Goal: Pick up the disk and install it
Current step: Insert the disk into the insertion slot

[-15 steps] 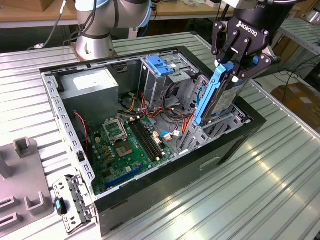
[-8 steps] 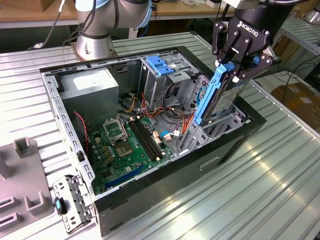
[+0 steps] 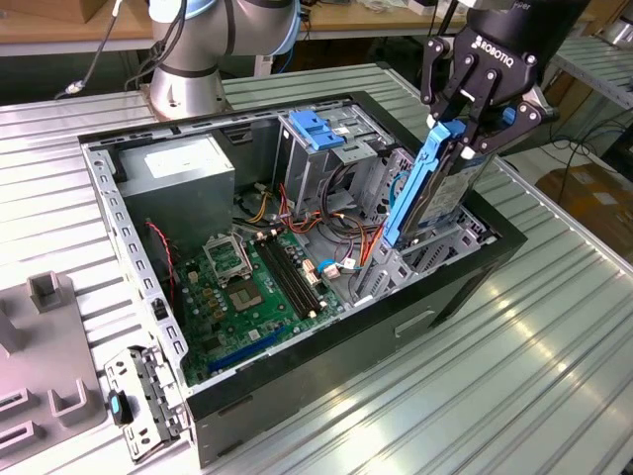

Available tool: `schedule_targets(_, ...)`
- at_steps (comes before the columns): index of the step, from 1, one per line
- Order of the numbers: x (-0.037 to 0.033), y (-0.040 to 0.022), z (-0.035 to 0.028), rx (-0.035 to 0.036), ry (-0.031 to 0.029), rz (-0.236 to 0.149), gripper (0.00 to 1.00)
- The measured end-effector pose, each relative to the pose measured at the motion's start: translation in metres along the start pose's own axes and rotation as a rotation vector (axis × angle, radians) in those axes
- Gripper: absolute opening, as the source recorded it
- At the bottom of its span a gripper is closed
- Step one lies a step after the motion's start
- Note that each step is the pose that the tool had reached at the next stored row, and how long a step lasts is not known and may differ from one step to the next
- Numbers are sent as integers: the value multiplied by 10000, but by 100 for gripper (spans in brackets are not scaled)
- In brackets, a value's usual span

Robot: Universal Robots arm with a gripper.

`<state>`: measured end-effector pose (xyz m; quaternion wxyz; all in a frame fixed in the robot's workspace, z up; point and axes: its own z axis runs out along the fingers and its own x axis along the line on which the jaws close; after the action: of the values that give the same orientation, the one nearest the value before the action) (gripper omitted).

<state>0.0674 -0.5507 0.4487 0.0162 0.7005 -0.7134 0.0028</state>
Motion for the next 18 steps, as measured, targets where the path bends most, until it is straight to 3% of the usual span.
schedule_targets(9,34,-1,23,7,1,-68,37)
schedule_targets(18,32,-8,120,8,2,-104,37)
